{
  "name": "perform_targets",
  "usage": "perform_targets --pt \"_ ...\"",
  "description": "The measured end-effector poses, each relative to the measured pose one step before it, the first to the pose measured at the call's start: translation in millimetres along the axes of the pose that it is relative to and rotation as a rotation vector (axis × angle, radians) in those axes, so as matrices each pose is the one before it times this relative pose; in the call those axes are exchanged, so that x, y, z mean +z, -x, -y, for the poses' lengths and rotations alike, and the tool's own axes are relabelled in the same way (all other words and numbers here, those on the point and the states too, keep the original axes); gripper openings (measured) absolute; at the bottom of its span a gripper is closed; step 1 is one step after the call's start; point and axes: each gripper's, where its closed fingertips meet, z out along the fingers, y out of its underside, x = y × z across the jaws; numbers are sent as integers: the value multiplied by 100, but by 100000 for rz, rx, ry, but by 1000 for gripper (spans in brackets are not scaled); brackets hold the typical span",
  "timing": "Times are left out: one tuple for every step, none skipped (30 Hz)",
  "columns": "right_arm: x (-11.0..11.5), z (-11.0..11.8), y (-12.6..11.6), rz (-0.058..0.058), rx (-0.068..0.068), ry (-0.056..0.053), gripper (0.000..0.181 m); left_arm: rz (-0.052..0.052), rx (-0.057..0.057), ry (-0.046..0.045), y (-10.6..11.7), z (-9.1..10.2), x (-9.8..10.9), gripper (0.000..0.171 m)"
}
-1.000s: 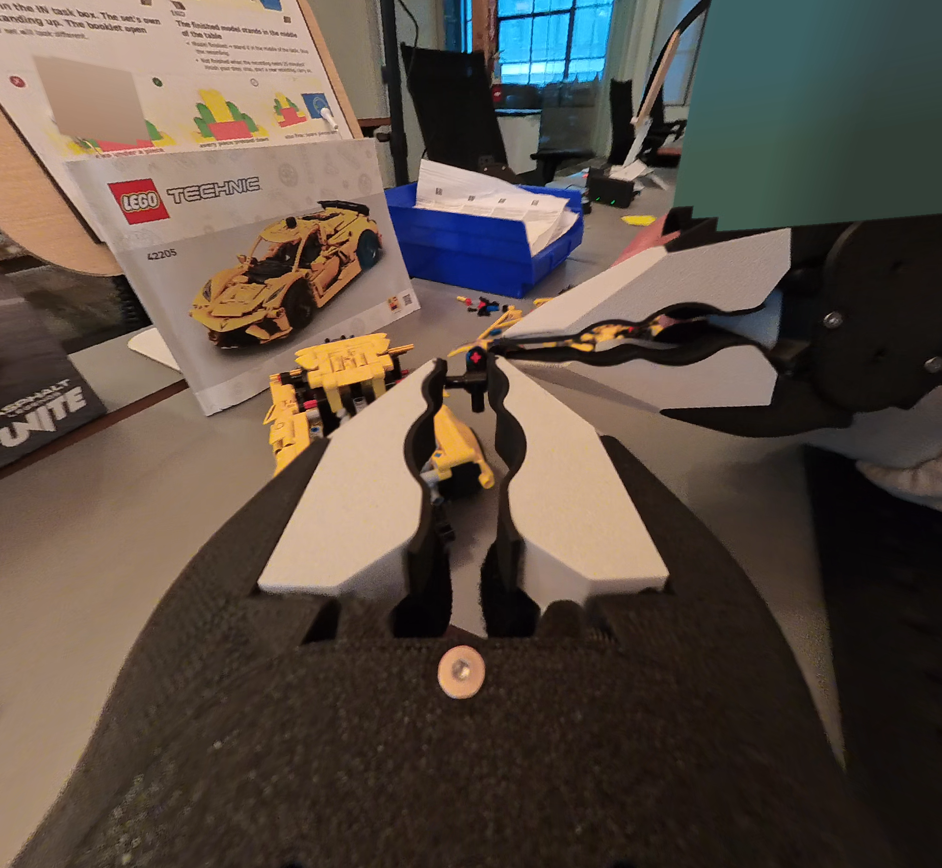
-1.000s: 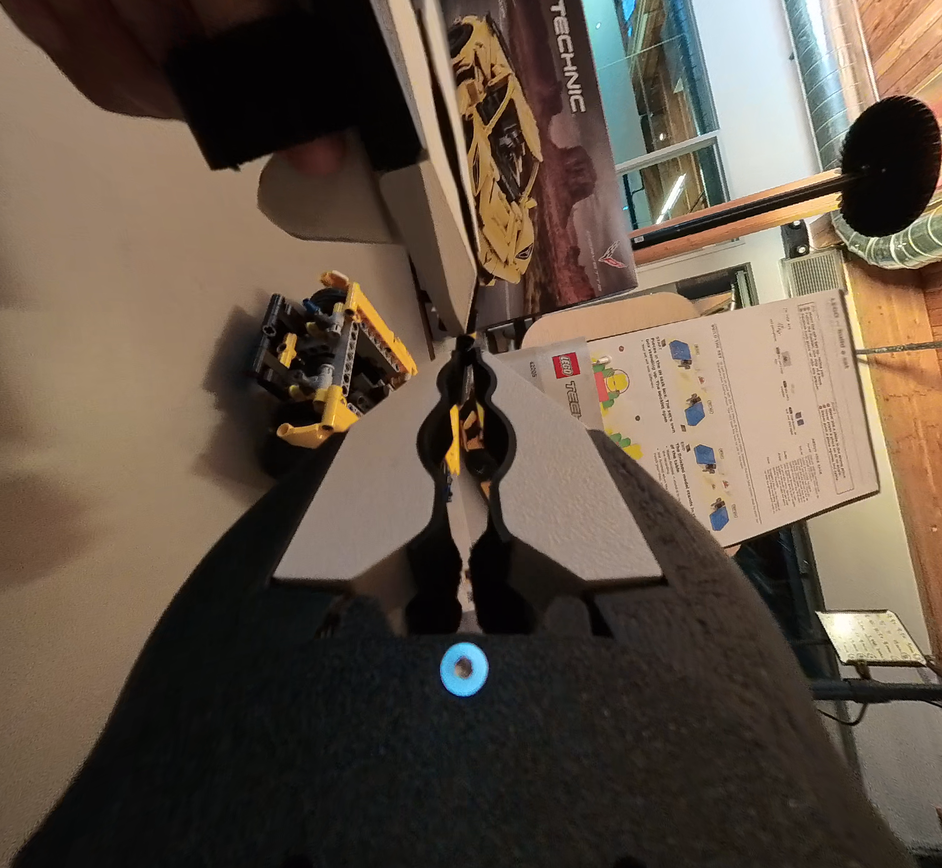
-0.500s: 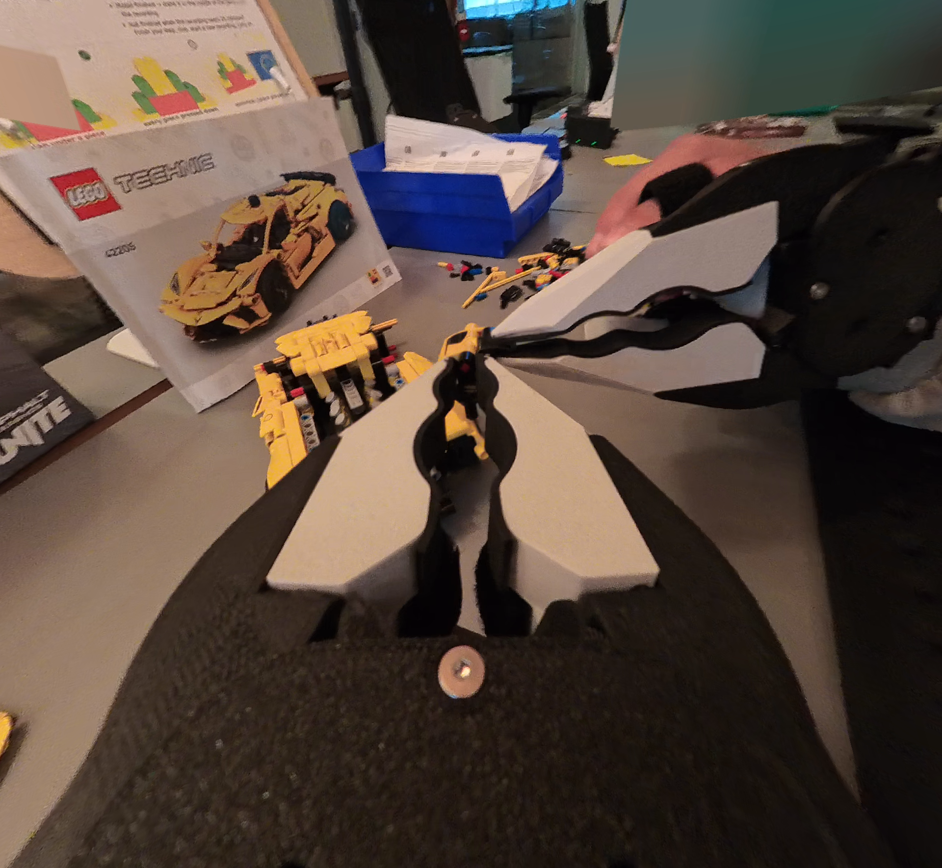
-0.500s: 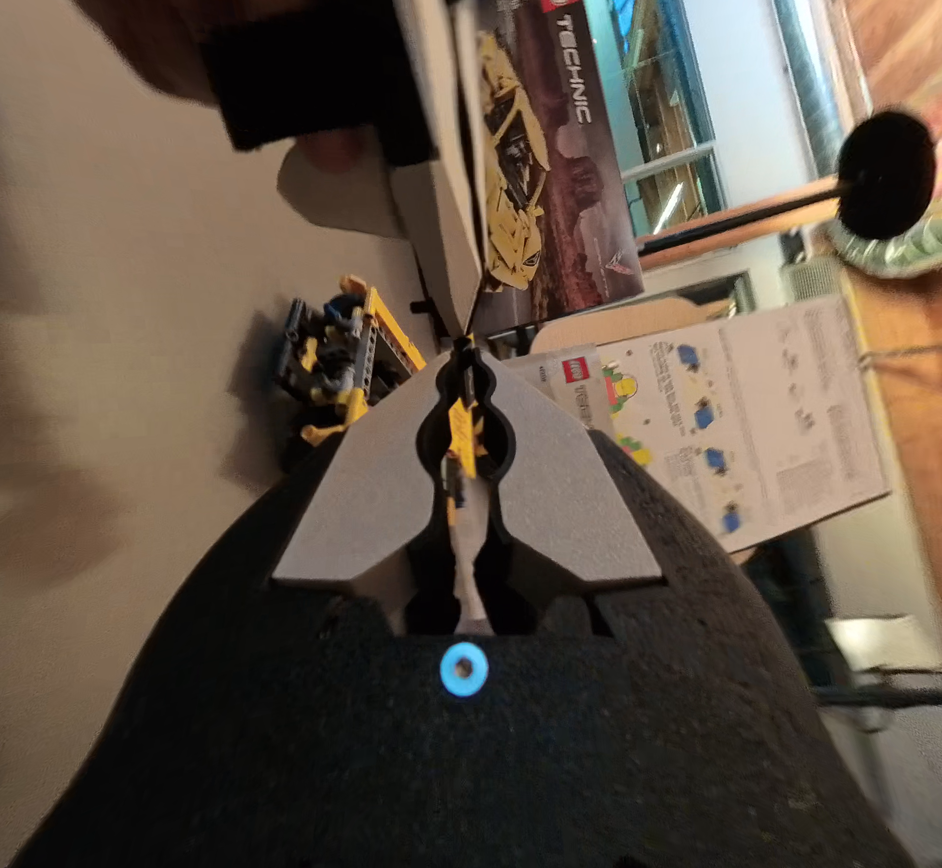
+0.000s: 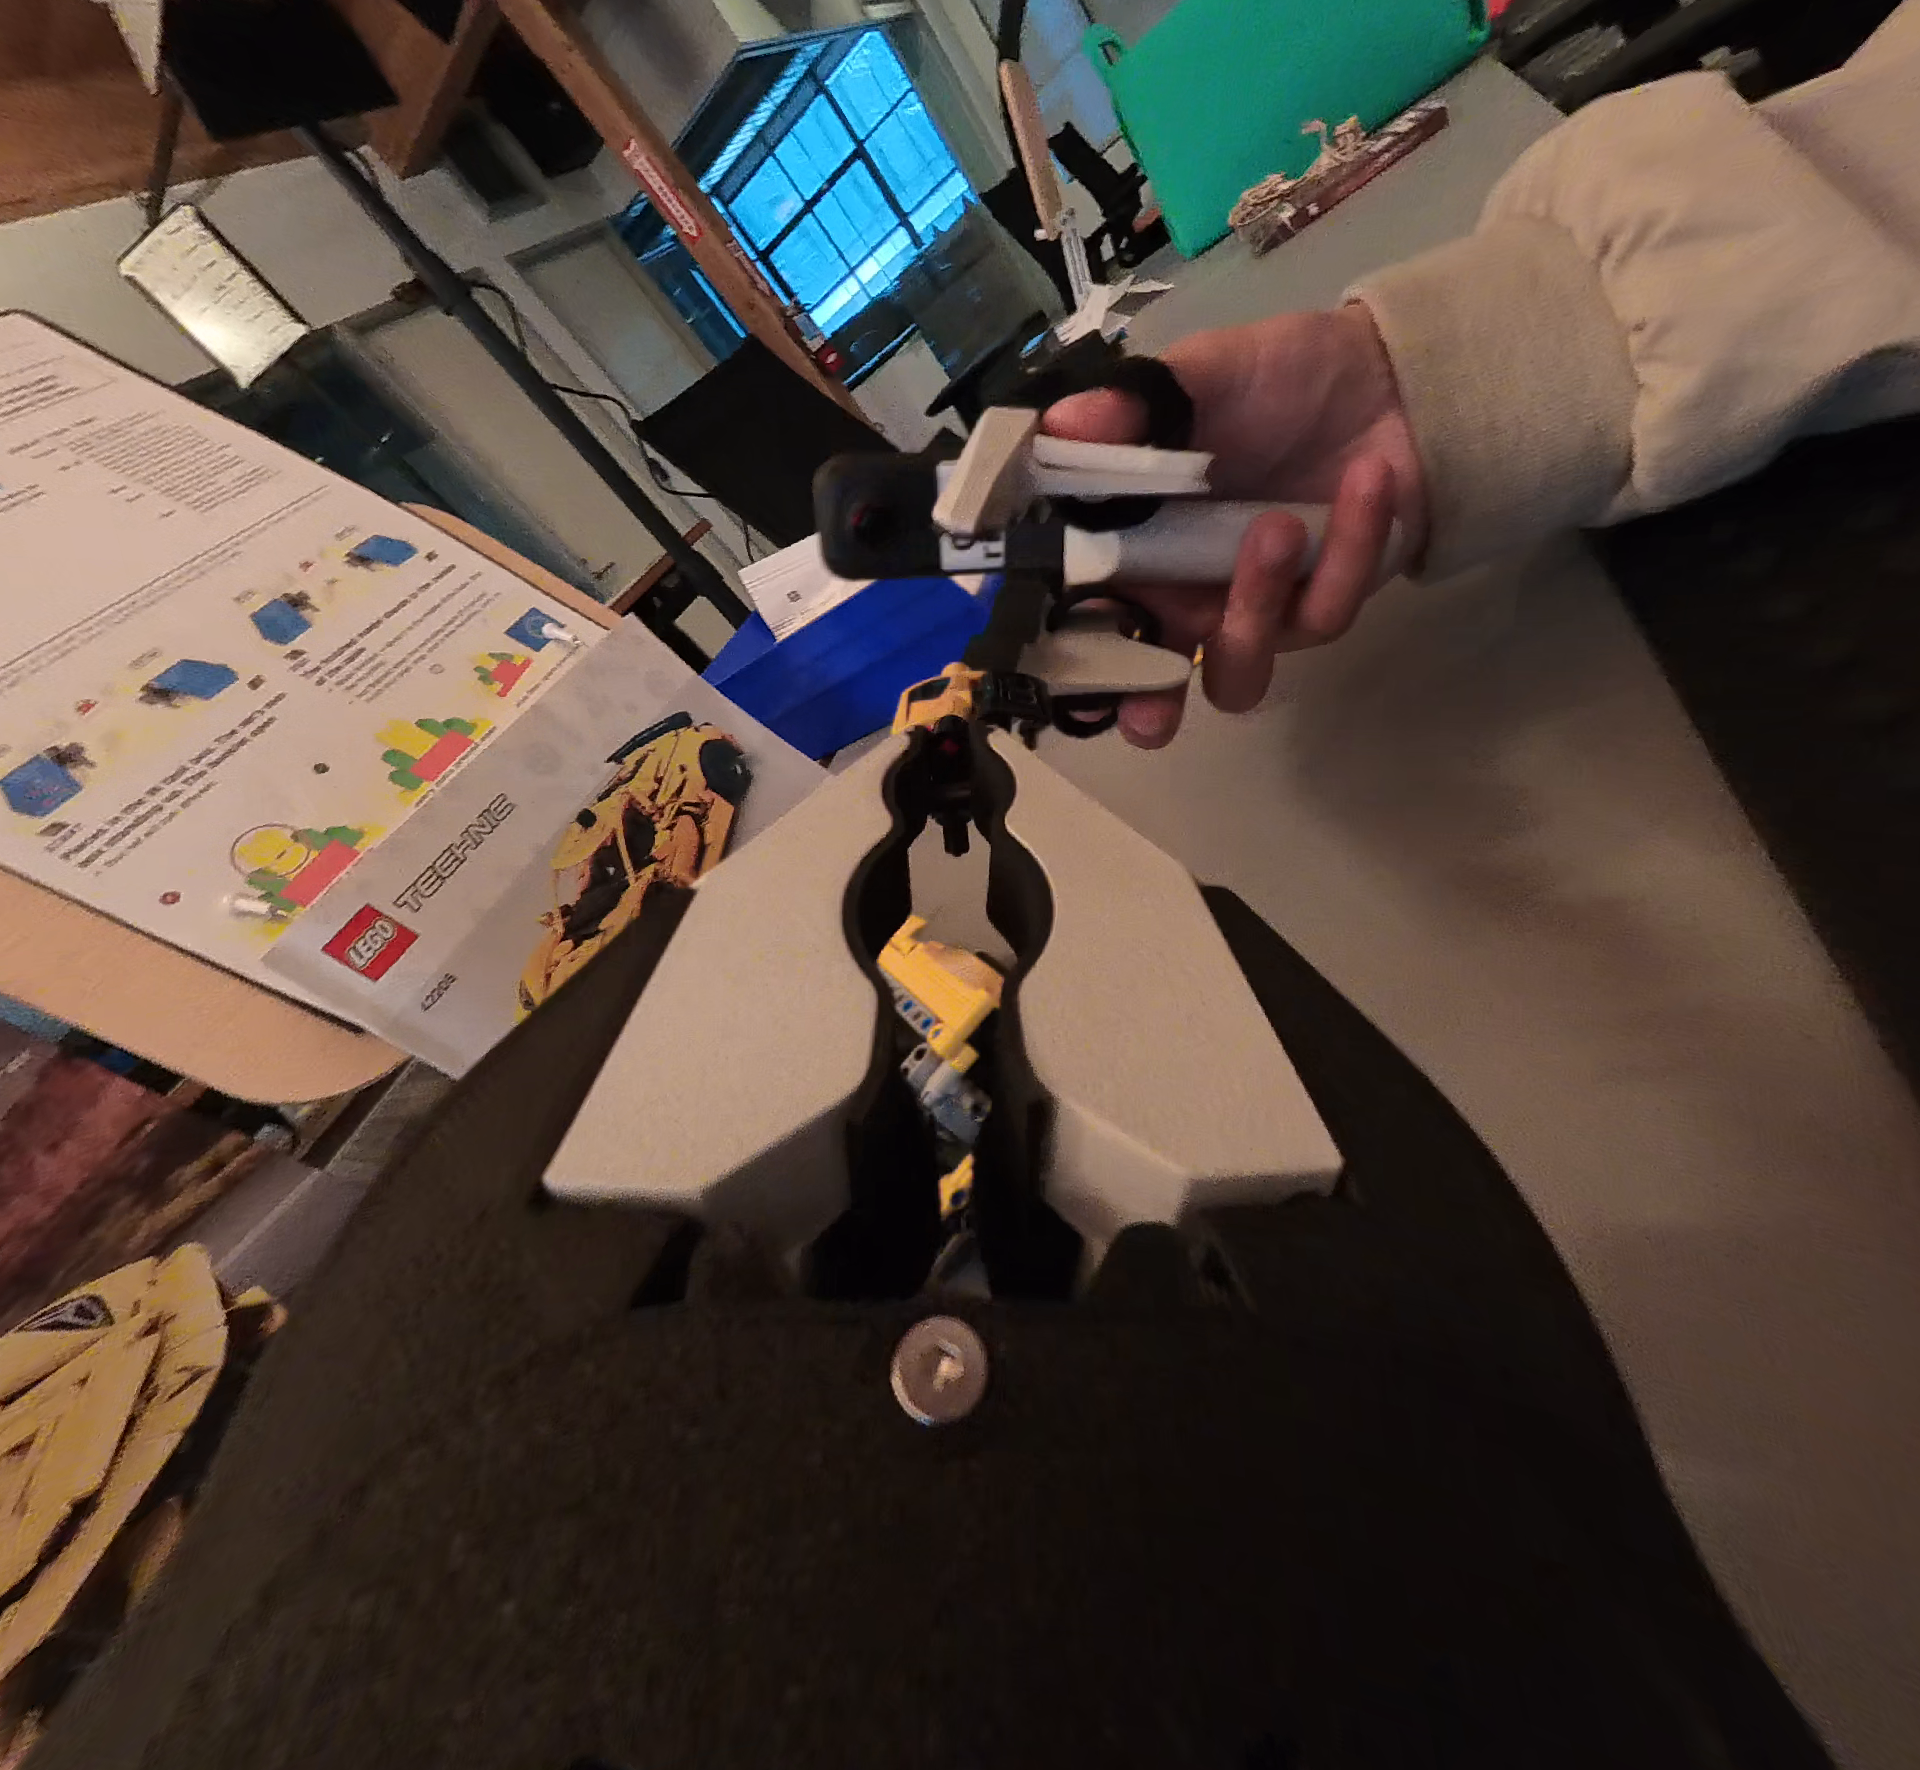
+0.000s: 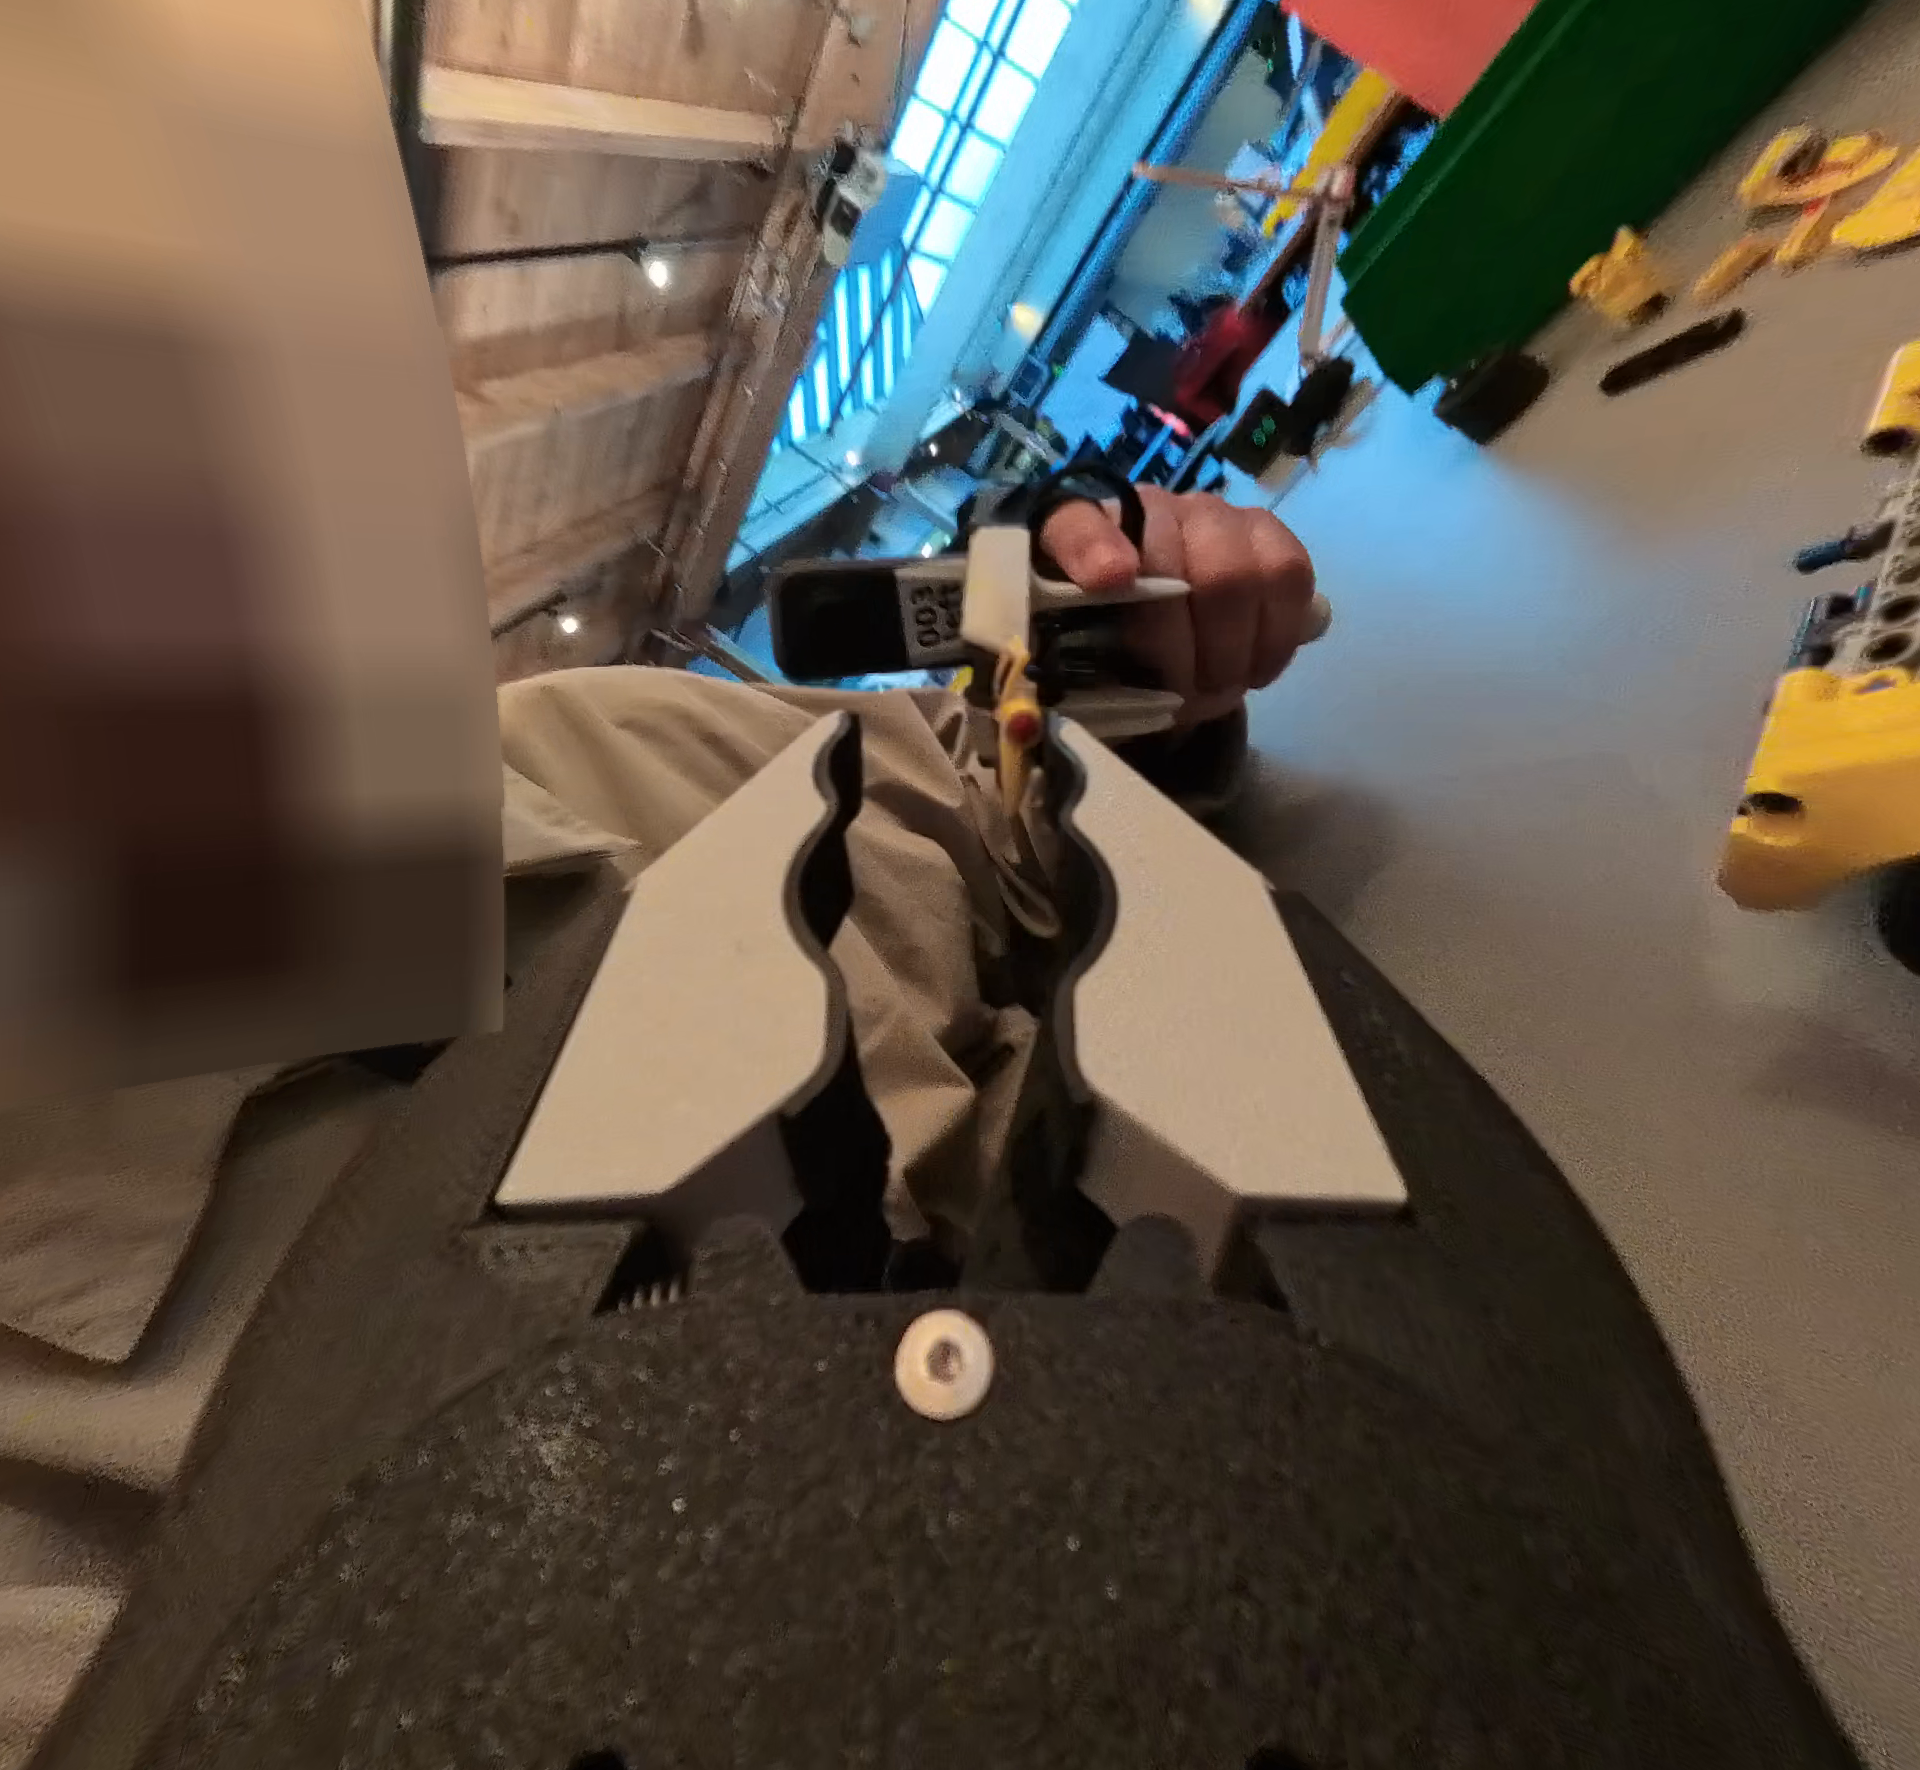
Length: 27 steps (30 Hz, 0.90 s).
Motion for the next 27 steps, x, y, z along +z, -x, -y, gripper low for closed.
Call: perform_targets --pt "254 -440 -680 -3310 -193 2395 25 -736 -573 -196 -253 10 34 6" --pt "199 -249 -430 -1268 1035 979 20 -1222 -600 270 -306 -116 66 6" --pt "135 -175 49 2069 2043 355 12 -747 -261 139 -232 -111 71 6" --pt "133 -314 -195 -24 1307 1381 6 361 -286 -576 -51 76 21 6" --pt "35 12 -79 10 136 -434 6 -132 -940 386 -67 21 28 6" --pt "16 47 -24 -113 264 -893 5 229 -119 411 41 -32 -16 6" --pt "28 -149 -32 94 572 505 6 -690 192 248 -83 -36 -60 6" --pt "-16 -85 -69 323 460 485 6 -774 -914 967 -80 -62 -24 6" --pt "12 -70 7 1331 2051 109 6 -563 -1023 976 -48 -9 -35 6" --pt "28 -124 108 1871 2307 828 6 -633 -327 -23 -76 96 -54 6" --pt "-44 -49 -20 215 614 786 6 -448 -1140 296 -56 1 9 6" --pt "-61 -76 -35 -430 -190 816 6 -523 -1604 112 -84 -53 25 6" --pt "-48 -151 -29 -173 141 1180 6 -928 -1132 -263 -154 -20 11 6" --pt "-48 90 -43 380 634 -907 6 353 -156 420 0 -42 28 6" --pt "-28 -92 47 572 514 225 6 316 725 98 -22 38 39 6" --pt "-121 63 -4 -869 -1075 -162 6 236 109 339 -38 -3 70 6" --pt "-109 158 38 -847 -1306 -597 5 1440 722 506 93 6 115 6" --pt "-66 117 -8 94 -128 -533 5 591 439 297 51 -7 64 6" --pt "-71 111 -134 14 942 -822 5 249 -88 930 55 -125 54 6" --pt "-16 -88 -65 -593 -508 480 5 -349 -195 177 -36 -87 6 6" --pt "-5 -58 -12 -970 -1107 563 5 -360 -496 -351 -72 -11 -28 6" --pt "-27 -67 121 -43 -760 902 5 83 -109 -74 -41 98 14 6" --pt "-208 169 118 795 252 -851 5 819 439 -114 100 142 -79 6" --pt "-1647 1678 886 6629 2564 -10864 5 2917 -533 -2376 715 374 -577 6" --pt "-3159 2328 733 1443 885 -14050 5 3809 -5576 -3468 1508 410 -1131 6" --pt "-2503 1256 -173 -8742 -5770 -6072 5 3624 -5493 -1981 1501 167 -978 5" --pt "-814 225 744 -525 -4619 -526 6 3011 1135 -1206 654 146 -437 6"
